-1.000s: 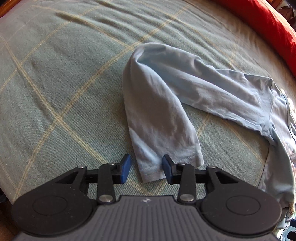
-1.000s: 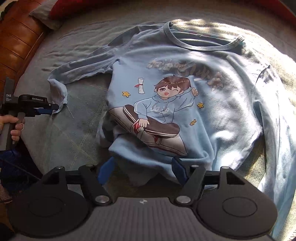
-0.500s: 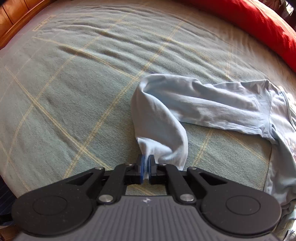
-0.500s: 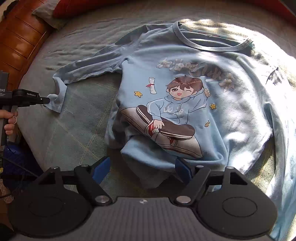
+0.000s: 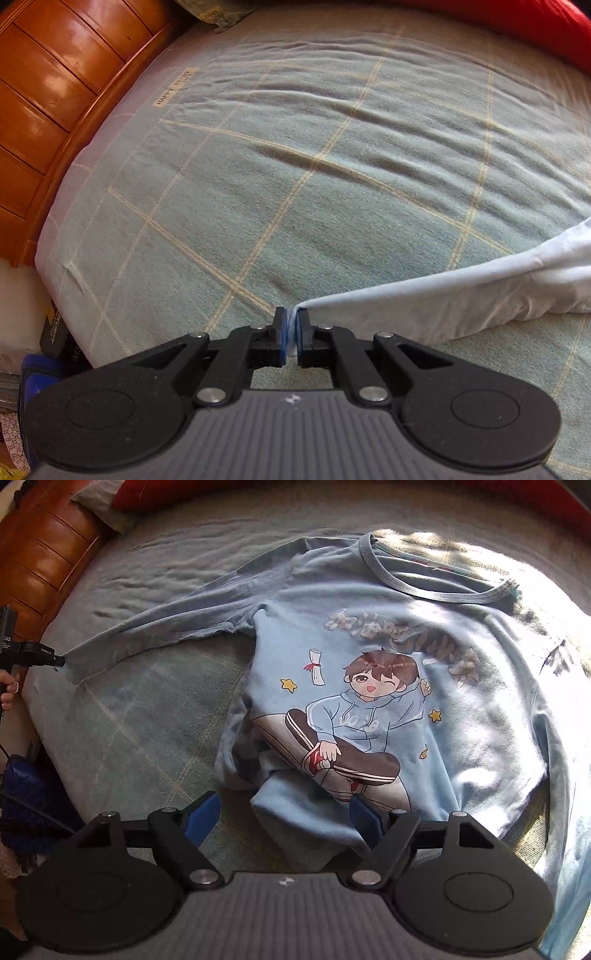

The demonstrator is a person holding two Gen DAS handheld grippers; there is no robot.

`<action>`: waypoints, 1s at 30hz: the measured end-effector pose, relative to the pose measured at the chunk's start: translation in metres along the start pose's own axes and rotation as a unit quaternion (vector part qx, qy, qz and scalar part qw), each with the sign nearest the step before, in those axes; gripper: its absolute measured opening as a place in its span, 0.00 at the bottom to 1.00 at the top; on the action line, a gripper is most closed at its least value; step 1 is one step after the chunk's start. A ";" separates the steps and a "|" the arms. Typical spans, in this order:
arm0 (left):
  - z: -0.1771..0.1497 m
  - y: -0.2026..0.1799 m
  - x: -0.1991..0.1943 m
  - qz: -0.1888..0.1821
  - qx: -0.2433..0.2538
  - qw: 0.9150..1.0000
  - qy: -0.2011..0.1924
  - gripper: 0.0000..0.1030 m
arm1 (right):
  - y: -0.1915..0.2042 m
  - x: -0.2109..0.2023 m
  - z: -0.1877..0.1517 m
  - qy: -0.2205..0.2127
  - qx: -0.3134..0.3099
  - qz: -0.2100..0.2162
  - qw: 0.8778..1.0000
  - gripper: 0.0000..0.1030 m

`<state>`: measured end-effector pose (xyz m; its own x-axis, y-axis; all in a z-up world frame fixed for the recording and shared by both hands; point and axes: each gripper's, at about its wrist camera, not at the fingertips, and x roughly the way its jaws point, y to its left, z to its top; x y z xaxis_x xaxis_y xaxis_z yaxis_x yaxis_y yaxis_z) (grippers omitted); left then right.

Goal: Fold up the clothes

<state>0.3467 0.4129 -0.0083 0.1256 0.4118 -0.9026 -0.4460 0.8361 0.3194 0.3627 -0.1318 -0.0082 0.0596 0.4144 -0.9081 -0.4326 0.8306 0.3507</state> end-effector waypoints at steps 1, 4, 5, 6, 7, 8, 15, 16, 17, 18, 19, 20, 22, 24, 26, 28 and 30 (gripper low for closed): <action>0.004 0.001 0.002 0.002 0.005 1.000 -0.001 0.03 | 0.001 0.000 0.001 0.000 -0.001 0.000 1.000 0.78; 0.017 -0.003 0.010 0.007 0.018 1.000 0.002 0.08 | 0.003 0.001 0.002 0.001 -0.005 -0.002 1.000 0.78; 0.020 -0.003 0.012 0.007 0.017 1.000 0.000 0.12 | 0.004 0.002 0.002 0.002 -0.006 -0.003 1.000 0.78; 0.023 -0.003 0.013 0.011 0.015 1.000 -0.001 0.14 | 0.005 0.002 0.002 0.002 -0.008 -0.004 1.000 0.78; 0.027 -0.002 0.014 0.015 0.013 1.000 -0.003 0.14 | 0.006 0.002 0.002 0.003 -0.009 -0.005 1.000 0.78; 0.029 -0.001 0.014 0.019 0.009 1.000 -0.003 0.16 | 0.006 0.002 0.002 0.002 -0.010 -0.006 1.000 0.78; 0.048 0.000 0.001 0.037 0.000 0.999 -0.031 0.16 | 0.009 -0.001 0.009 -0.005 -0.014 -0.003 1.000 0.78; 0.052 -0.004 -0.003 0.023 0.004 0.999 -0.038 0.16 | 0.011 -0.002 0.011 -0.008 -0.016 0.000 1.000 0.78; 0.056 -0.013 -0.007 -0.004 0.012 0.999 -0.045 0.17 | 0.013 -0.002 0.013 -0.010 -0.017 0.003 1.000 0.78; 0.060 -0.022 -0.011 -0.032 0.022 0.998 -0.052 0.18 | 0.016 -0.001 0.015 -0.013 -0.019 0.007 1.000 0.78; 0.064 -0.035 -0.014 -0.062 0.036 0.996 -0.053 0.19 | 0.018 -0.001 0.017 -0.016 -0.020 0.010 1.000 0.78; 0.067 -0.051 -0.016 -0.089 0.052 0.993 -0.054 0.19 | 0.020 -0.001 0.018 -0.018 -0.022 0.013 1.000 0.78; 0.071 -0.090 -0.019 -0.144 0.100 0.983 -0.059 0.21 | 0.025 0.001 0.022 -0.021 -0.026 0.018 0.999 0.78; 0.074 -0.127 -0.021 -0.193 0.151 0.968 -0.063 0.23 | 0.030 0.002 0.026 -0.025 -0.030 0.021 0.999 0.78; 0.075 -0.165 -0.021 -0.228 0.207 0.949 -0.072 0.24 | 0.033 0.004 0.029 -0.028 -0.033 0.024 0.999 0.78; 0.074 -0.197 -0.018 -0.248 0.249 0.933 -0.077 0.24 | 0.035 0.006 0.031 -0.032 -0.034 0.026 0.999 0.78; 0.074 -0.217 -0.010 -0.260 0.268 0.925 -0.068 0.23 | 0.036 0.008 0.032 -0.035 -0.034 0.028 0.998 0.78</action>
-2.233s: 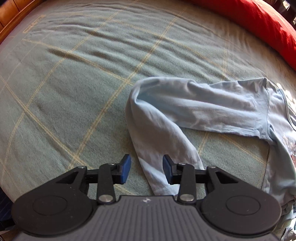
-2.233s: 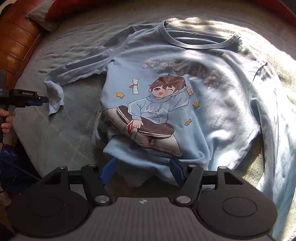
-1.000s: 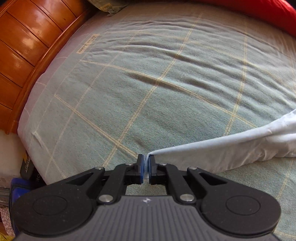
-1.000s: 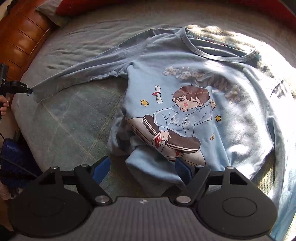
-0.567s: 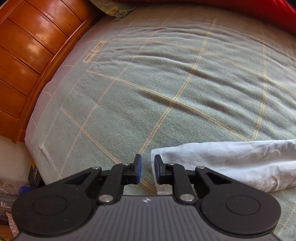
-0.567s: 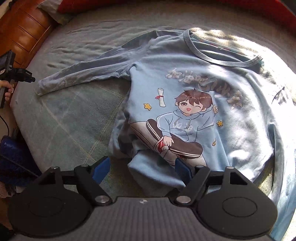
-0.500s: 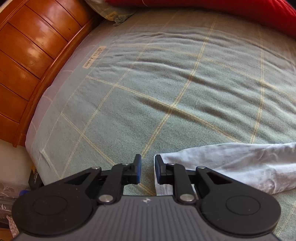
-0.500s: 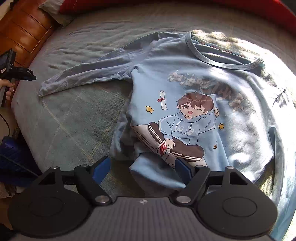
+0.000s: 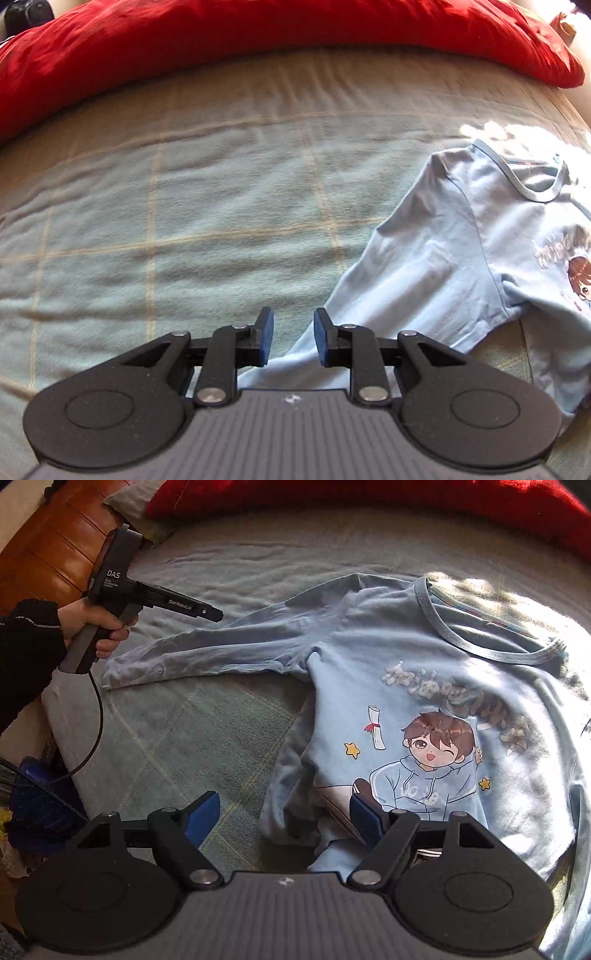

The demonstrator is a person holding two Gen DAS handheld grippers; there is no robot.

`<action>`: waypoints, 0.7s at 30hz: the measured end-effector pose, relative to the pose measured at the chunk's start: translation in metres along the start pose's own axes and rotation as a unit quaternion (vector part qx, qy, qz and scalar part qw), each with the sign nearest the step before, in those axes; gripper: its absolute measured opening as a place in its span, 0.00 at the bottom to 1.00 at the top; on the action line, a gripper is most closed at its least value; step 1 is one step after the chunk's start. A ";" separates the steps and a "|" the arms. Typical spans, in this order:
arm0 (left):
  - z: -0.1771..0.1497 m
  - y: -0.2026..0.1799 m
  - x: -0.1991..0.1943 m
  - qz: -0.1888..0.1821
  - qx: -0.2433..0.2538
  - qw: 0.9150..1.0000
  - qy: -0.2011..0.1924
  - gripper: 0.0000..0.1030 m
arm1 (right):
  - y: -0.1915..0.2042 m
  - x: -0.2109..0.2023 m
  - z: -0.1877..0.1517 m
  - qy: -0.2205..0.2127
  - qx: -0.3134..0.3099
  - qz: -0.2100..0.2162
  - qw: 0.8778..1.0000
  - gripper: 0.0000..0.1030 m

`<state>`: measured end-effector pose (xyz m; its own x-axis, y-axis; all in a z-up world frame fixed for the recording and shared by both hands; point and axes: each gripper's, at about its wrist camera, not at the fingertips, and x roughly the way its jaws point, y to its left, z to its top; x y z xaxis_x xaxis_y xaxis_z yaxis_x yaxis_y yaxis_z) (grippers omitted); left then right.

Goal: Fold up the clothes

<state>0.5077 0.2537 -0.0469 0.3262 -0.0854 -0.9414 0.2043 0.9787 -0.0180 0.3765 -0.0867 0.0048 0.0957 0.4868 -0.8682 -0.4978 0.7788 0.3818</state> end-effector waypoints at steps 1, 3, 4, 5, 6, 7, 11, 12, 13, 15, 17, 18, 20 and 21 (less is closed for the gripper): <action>0.004 -0.006 0.008 -0.009 0.008 1.000 0.005 0.23 | 0.000 0.001 0.000 -0.001 0.000 0.001 1.000 0.78; 0.007 -0.010 0.020 -0.011 0.019 1.000 0.016 0.23 | -0.002 0.003 0.001 -0.002 0.002 0.003 1.000 0.78; 0.008 -0.014 0.026 -0.011 0.028 0.999 0.022 0.23 | -0.002 0.004 0.001 -0.003 0.003 0.003 1.000 0.78; 0.008 -0.017 0.029 -0.011 0.034 0.999 0.026 0.20 | -0.003 0.005 0.001 -0.002 0.004 0.004 1.000 0.78; 0.008 -0.019 0.030 -0.012 0.038 0.999 0.028 0.16 | -0.004 0.006 0.000 -0.002 0.005 0.005 1.000 0.78; 0.008 -0.021 0.030 -0.014 0.041 0.999 0.029 0.12 | -0.005 0.007 0.000 -0.002 0.007 0.007 1.000 0.78; 0.014 -0.025 0.026 -0.020 0.035 0.999 0.017 0.00 | -0.007 0.009 0.000 -0.001 0.008 0.007 1.000 0.78; 0.017 -0.023 0.024 -0.017 0.026 1.000 0.008 0.00 | -0.008 0.009 0.000 -0.001 0.008 0.006 1.000 0.78; 0.022 -0.021 0.022 -0.015 0.015 1.000 0.002 0.00 | -0.009 0.009 0.001 -0.001 0.009 0.005 1.000 0.78; 0.030 -0.016 0.021 -0.015 0.003 1.000 -0.008 0.00 | -0.011 0.010 0.002 -0.001 0.010 0.006 1.000 0.78; 0.035 -0.013 0.018 -0.003 -0.008 1.000 -0.022 0.02 | -0.011 0.010 0.002 -0.001 0.008 0.004 1.000 0.78; 0.036 -0.011 0.014 0.001 -0.018 0.999 -0.027 0.03 | -0.010 0.009 0.002 -0.001 0.006 0.004 1.000 0.78; 0.032 -0.008 0.004 -0.013 -0.042 0.998 -0.033 0.06 | -0.010 0.009 0.002 -0.002 0.006 0.005 1.000 0.78; 0.028 -0.008 -0.001 -0.020 -0.054 0.998 -0.039 0.10 | -0.009 0.009 0.002 -0.002 0.006 0.005 1.000 0.78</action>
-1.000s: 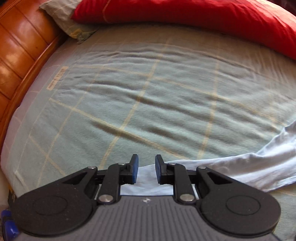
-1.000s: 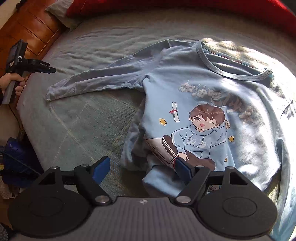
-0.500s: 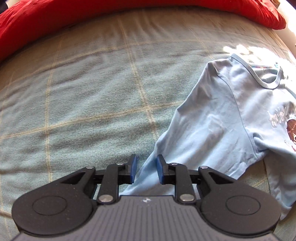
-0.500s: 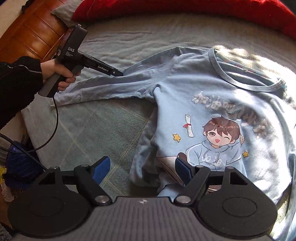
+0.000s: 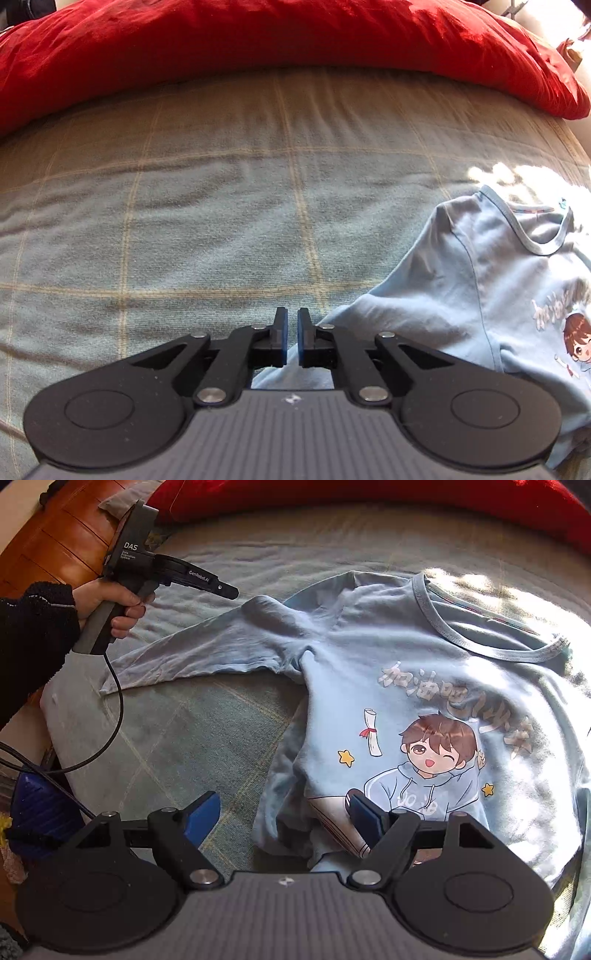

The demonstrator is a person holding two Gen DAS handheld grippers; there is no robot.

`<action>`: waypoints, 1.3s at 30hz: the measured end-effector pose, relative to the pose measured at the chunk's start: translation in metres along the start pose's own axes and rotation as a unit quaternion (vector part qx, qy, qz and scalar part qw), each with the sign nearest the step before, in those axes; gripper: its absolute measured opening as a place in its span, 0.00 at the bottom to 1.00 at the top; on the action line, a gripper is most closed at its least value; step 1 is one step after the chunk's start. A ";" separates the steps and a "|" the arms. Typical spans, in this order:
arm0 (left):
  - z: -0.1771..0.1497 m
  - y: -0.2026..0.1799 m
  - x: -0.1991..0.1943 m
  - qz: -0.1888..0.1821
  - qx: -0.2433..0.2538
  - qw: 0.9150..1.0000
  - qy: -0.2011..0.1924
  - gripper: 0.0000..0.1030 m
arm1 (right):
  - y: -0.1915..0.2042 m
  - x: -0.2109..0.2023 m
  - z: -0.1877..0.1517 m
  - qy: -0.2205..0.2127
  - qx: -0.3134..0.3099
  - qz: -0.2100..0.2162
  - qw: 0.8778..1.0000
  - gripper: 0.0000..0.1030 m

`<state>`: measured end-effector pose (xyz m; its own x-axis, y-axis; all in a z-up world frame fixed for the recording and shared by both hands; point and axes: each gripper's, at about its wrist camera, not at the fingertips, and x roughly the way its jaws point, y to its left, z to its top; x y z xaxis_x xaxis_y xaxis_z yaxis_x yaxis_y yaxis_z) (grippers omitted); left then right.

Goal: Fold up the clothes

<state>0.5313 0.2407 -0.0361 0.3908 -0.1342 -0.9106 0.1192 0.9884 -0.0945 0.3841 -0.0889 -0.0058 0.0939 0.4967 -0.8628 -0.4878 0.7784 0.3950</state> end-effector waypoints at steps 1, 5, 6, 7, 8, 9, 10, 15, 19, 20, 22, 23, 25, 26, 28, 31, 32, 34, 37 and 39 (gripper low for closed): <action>-0.008 -0.002 -0.005 -0.006 -0.004 1.000 -0.004 0.14 | 0.000 0.000 0.000 0.000 0.001 0.001 1.000 0.78; -0.046 0.003 -0.003 -0.003 -0.027 0.999 0.018 0.20 | 0.002 0.004 0.001 0.001 0.001 0.003 1.000 0.78; -0.055 0.011 0.001 0.006 -0.038 0.999 0.029 0.20 | 0.003 0.004 0.002 0.000 -0.001 0.002 1.000 0.78; -0.060 0.021 0.000 0.025 -0.044 0.998 0.029 0.20 | 0.003 0.004 0.002 0.001 -0.003 0.001 1.000 0.78; -0.066 0.031 -0.002 0.044 -0.049 0.997 0.028 0.22 | 0.004 0.004 0.002 0.001 -0.004 0.000 1.000 0.78; -0.071 0.042 -0.003 0.058 -0.060 0.996 0.022 0.22 | 0.004 0.004 0.002 0.002 -0.006 -0.002 1.000 0.78; -0.077 0.059 -0.006 0.070 -0.081 0.994 0.019 0.22 | 0.004 0.004 0.002 0.004 -0.006 -0.003 1.000 0.78; -0.094 0.117 -0.036 0.130 -0.171 0.977 0.013 0.22 | 0.003 0.004 0.000 0.011 -0.009 -0.008 1.000 0.79; -0.095 0.121 -0.050 0.133 -0.138 0.981 -0.002 0.23 | 0.007 0.005 0.004 0.011 -0.012 -0.005 1.000 0.79; -0.094 0.122 -0.048 0.139 -0.125 0.982 0.004 0.23 | 0.009 0.006 0.005 0.012 -0.014 -0.004 1.000 0.79; -0.094 0.125 -0.044 0.147 -0.116 0.982 0.012 0.23 | 0.015 0.007 0.008 0.011 -0.023 -0.003 1.000 0.79; -0.097 0.125 -0.044 0.147 -0.112 0.983 0.013 0.23 | 0.017 0.007 0.010 0.010 -0.027 -0.002 1.000 0.79; -0.102 0.126 -0.044 0.141 -0.106 0.984 0.016 0.24 | 0.020 0.009 0.011 0.012 -0.029 0.001 0.999 0.79; -0.106 0.125 -0.043 0.138 -0.100 0.985 0.025 0.25 | 0.021 0.010 0.012 0.014 -0.030 0.002 0.999 0.79; -0.112 0.121 -0.037 0.134 -0.080 0.987 0.043 0.26 | 0.022 0.014 0.012 0.019 -0.032 0.000 0.999 0.80; -0.117 0.115 -0.030 0.150 -0.058 0.986 0.043 0.31 | 0.025 0.019 0.013 0.023 -0.033 -0.003 0.999 0.81; -0.118 0.115 -0.027 0.156 -0.055 0.985 0.043 0.37 | 0.026 0.020 0.014 0.023 -0.033 -0.002 0.999 0.81; -0.113 0.116 -0.026 0.192 -0.034 0.980 0.030 0.40 | 0.029 0.022 0.016 0.025 -0.037 -0.002 0.999 0.82; -0.104 0.141 -0.044 0.219 -0.103 0.970 -0.009 0.36 | 0.035 0.021 0.019 0.025 -0.052 -0.003 0.998 0.82; -0.104 0.155 -0.056 0.212 -0.124 0.969 -0.022 0.36 | 0.036 0.022 0.020 0.026 -0.054 -0.001 0.998 0.82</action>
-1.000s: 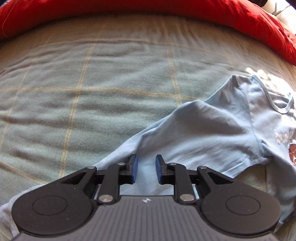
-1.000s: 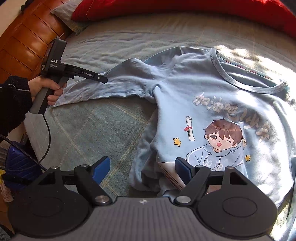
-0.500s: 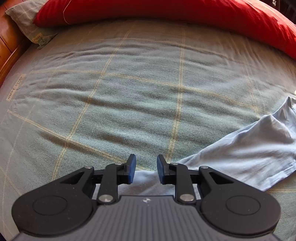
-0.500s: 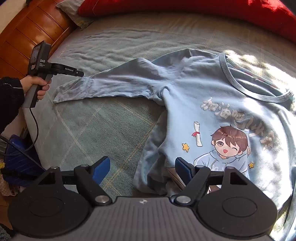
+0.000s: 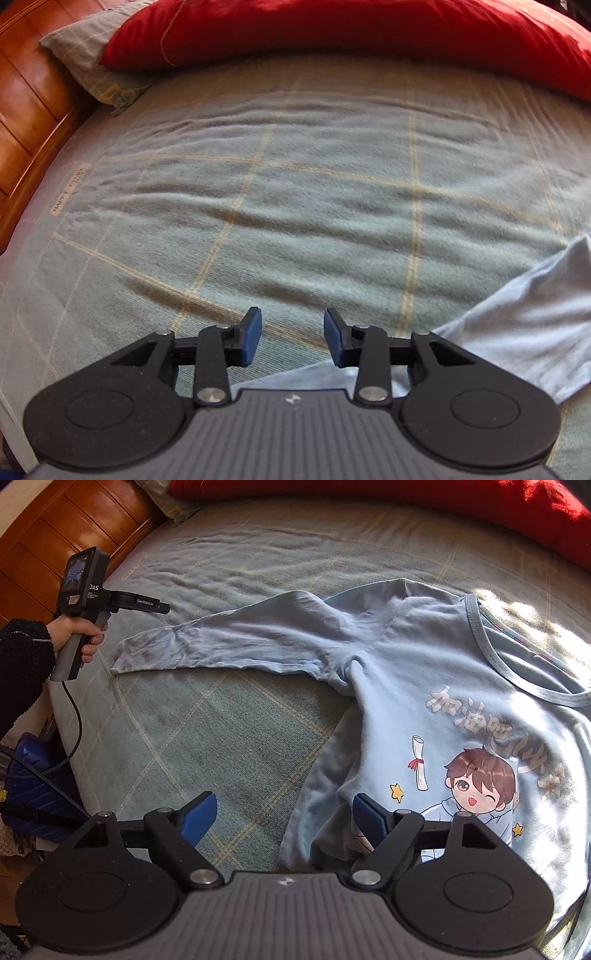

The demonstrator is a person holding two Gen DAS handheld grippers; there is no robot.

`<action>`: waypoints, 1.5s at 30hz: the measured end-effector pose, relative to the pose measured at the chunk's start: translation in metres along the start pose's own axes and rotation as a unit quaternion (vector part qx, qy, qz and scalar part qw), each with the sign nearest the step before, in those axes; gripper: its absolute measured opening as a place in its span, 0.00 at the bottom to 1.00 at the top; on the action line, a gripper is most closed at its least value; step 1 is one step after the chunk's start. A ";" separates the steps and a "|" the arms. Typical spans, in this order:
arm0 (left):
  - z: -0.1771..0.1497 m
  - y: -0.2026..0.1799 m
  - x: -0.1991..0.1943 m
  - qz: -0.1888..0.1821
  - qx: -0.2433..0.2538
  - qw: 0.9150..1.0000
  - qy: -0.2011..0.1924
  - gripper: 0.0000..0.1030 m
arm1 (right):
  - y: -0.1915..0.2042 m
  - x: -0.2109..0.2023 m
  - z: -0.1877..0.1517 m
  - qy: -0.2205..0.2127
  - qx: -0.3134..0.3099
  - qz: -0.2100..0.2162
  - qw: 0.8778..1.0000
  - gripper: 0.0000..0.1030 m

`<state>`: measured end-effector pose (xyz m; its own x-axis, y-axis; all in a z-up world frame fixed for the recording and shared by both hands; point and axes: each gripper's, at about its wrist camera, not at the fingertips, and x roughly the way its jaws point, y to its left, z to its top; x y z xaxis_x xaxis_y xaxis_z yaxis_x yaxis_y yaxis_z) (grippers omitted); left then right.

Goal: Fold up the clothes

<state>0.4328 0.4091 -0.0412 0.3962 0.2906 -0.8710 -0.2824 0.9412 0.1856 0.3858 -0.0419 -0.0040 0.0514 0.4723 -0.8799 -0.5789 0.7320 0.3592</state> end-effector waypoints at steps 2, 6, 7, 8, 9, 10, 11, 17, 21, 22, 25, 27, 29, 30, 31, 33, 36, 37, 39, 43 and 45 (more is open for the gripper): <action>-0.001 0.009 0.002 0.004 0.013 1.000 0.017 0.36 | 0.000 0.003 0.001 0.003 0.000 0.001 1.000 0.82; -0.018 0.020 0.006 0.011 0.040 0.998 0.045 0.37 | 0.003 0.007 0.003 0.005 -0.001 0.003 1.000 0.82; -0.023 0.023 0.006 0.012 0.041 0.998 0.046 0.38 | 0.004 0.007 0.004 0.004 -0.001 0.005 1.000 0.82; -0.028 0.027 0.005 0.017 0.035 0.998 0.046 0.38 | 0.005 0.007 0.005 0.004 -0.002 0.006 1.000 0.82; -0.033 0.032 0.004 0.023 0.026 0.998 0.046 0.38 | 0.006 0.008 0.006 0.006 -0.005 0.007 1.000 0.82; -0.036 0.038 0.005 0.024 0.012 0.998 0.050 0.38 | 0.007 0.010 0.006 0.008 -0.007 0.008 1.000 0.82; -0.040 0.044 0.007 0.025 -0.002 0.998 0.054 0.39 | 0.008 0.011 0.006 0.010 -0.010 0.007 1.000 0.82; -0.054 0.064 0.014 0.025 -0.073 0.995 0.069 0.47 | 0.012 0.014 0.008 0.017 -0.014 0.007 1.000 0.82; -0.052 0.062 0.013 0.003 -0.083 0.993 0.080 0.19 | 0.018 0.016 0.011 0.017 -0.023 0.008 1.000 0.82; -0.052 0.060 0.011 -0.011 -0.081 0.993 0.080 0.08 | 0.020 0.016 0.012 0.016 -0.025 0.009 1.000 0.82; -0.052 0.051 -0.003 0.002 -0.066 0.997 0.047 0.01 | 0.025 0.017 0.015 0.016 -0.029 0.013 0.999 0.82; -0.055 0.057 -0.016 -0.002 -0.085 0.996 0.013 0.01 | 0.027 0.018 0.016 0.016 -0.033 0.014 0.999 0.82; -0.057 0.063 -0.030 -0.008 -0.107 0.994 -0.021 0.01 | 0.029 0.018 0.017 0.017 -0.037 0.014 0.999 0.82; -0.058 0.065 -0.031 -0.003 -0.105 0.994 -0.020 0.01 | 0.029 0.019 0.017 0.018 -0.039 0.014 0.999 0.82; -0.058 0.066 -0.031 0.003 -0.102 0.995 -0.016 0.01 | 0.029 0.020 0.017 0.019 -0.040 0.012 0.999 0.82; -0.058 0.072 -0.027 0.014 -0.105 0.994 0.008 0.06 | 0.028 0.022 0.017 0.021 -0.041 0.011 0.999 0.82; -0.058 0.084 -0.023 0.052 -0.135 0.989 0.041 0.10 | 0.027 0.023 0.018 0.020 -0.039 0.012 0.999 0.82; -0.059 0.087 -0.023 0.067 -0.143 0.987 0.041 0.09 | 0.028 0.023 0.018 0.020 -0.040 0.013 0.999 0.82; -0.057 0.086 -0.028 0.063 -0.149 0.986 0.033 0.10 | 0.030 0.025 0.020 0.019 -0.045 0.016 0.999 0.82; -0.048 0.063 -0.033 -0.019 -0.116 0.992 0.036 0.14 | 0.040 0.034 0.030 0.019 -0.075 0.021 0.997 0.82; -0.046 0.043 -0.036 -0.063 -0.072 0.995 0.033 0.17 | 0.051 0.040 0.038 0.014 -0.106 0.019 0.994 0.82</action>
<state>0.3662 0.4309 -0.0229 0.3801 0.1552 -0.9118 -0.3575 0.9339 0.0100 0.3892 0.0329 -0.0090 0.0052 0.4810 -0.8767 -0.7380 0.5934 0.3212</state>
